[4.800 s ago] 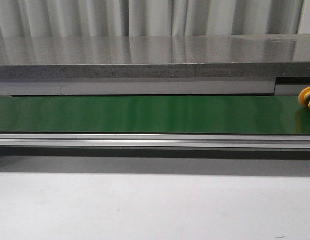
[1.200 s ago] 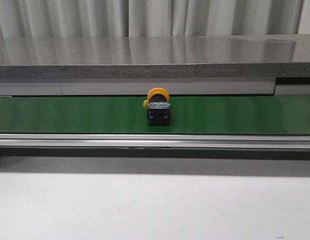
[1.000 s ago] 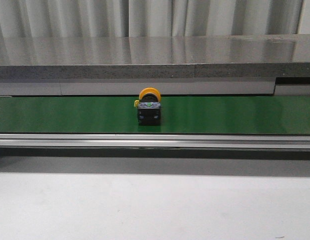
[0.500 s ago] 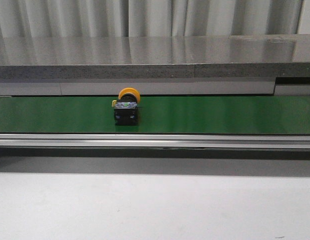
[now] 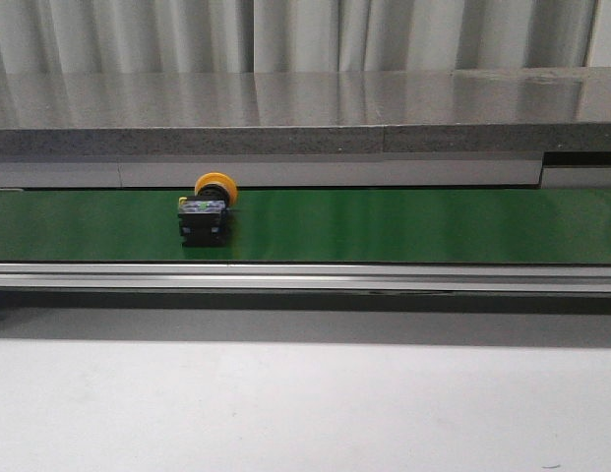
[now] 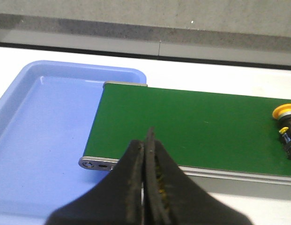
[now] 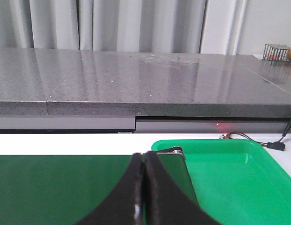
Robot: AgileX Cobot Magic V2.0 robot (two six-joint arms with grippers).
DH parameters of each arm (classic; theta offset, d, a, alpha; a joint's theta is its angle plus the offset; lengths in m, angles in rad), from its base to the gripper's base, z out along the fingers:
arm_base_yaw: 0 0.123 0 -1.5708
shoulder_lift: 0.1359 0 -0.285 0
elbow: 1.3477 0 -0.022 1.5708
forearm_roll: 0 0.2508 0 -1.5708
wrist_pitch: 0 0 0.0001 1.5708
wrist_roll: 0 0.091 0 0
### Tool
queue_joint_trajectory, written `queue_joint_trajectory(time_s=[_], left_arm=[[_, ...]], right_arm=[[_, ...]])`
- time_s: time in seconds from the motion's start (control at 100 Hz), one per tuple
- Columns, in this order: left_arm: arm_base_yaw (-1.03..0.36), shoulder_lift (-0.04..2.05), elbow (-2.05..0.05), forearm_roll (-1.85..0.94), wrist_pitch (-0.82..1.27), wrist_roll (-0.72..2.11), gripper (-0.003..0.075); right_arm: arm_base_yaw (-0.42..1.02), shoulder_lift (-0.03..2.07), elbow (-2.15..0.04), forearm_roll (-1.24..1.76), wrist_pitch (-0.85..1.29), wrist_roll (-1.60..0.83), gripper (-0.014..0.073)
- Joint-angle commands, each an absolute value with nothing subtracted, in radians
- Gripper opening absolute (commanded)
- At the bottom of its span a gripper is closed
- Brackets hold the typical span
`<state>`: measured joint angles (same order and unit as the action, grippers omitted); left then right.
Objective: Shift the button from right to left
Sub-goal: 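Open the right gripper and withdraw as the belt carries the switch, then lower the left gripper onto the switch at the belt end and grasp it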
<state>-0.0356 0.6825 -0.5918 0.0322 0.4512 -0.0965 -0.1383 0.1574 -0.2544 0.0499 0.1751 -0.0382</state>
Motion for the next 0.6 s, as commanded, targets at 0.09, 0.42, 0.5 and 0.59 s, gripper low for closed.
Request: queue_joint_trajectory(time_s=[0.09,0.42,0.5,0.59], left_arm=[[-0.035,0.892,-0.742,0.023,0.403,-0.101,0.019],[-0.057,1.162,-0.926,-0.078,0.501,-0.085,0.0638],[-0.097,1.224,-0.968,-0.083,0.532,-0.083,0.0638],[-0.149,1.286,-1.018,-0.083,0.562,-0.083,0.0638]], right_arm=[[-0.137,0.163,-0.283,0.043,0.094,-0.036,-0.0067],[-0.137,0.163,-0.283,0.043,0.094,-0.036,-0.0067],[-0.137,0.163,-0.283,0.043,0.094,-0.036,-0.0067],[-0.137,0.163,-0.283,0.043,0.094,-0.036,-0.0067]])
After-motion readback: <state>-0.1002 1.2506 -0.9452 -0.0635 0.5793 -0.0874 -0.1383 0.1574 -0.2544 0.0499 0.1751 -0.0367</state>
